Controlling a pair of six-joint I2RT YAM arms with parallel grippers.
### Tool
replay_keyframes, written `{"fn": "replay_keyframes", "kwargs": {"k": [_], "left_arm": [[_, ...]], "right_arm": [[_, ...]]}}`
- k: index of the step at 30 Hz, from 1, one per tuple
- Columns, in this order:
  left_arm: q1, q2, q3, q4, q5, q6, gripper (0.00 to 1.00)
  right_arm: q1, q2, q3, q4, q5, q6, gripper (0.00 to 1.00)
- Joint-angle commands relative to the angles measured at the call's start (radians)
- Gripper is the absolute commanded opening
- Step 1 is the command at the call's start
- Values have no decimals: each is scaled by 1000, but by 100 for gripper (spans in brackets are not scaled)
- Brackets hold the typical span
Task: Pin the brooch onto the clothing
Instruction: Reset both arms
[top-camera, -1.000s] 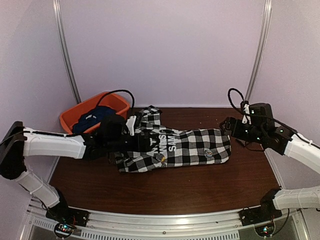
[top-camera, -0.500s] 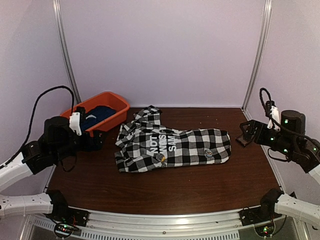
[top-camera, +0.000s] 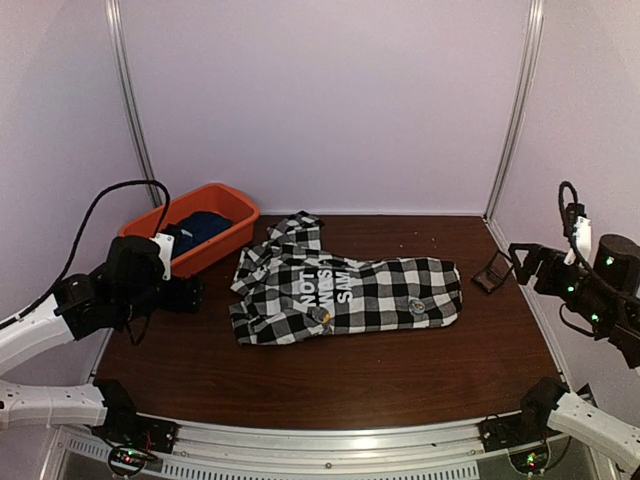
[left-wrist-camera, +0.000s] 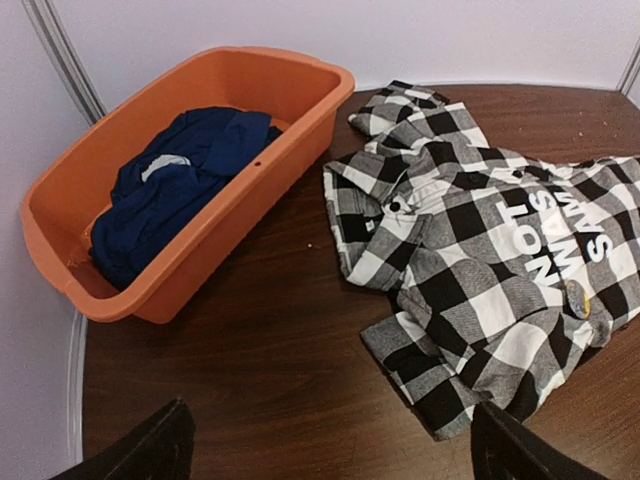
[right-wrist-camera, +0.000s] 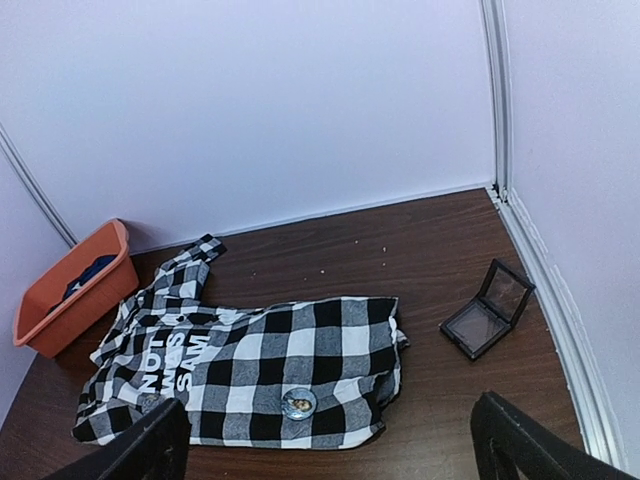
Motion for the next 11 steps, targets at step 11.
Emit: {"fn": "replay_keyframes", "kwargs": {"k": [11], "left_arm": [[6,-52,26,158,92,248,98]], "right_arm": [[4,1,57,-3,102,-142,100]]}}
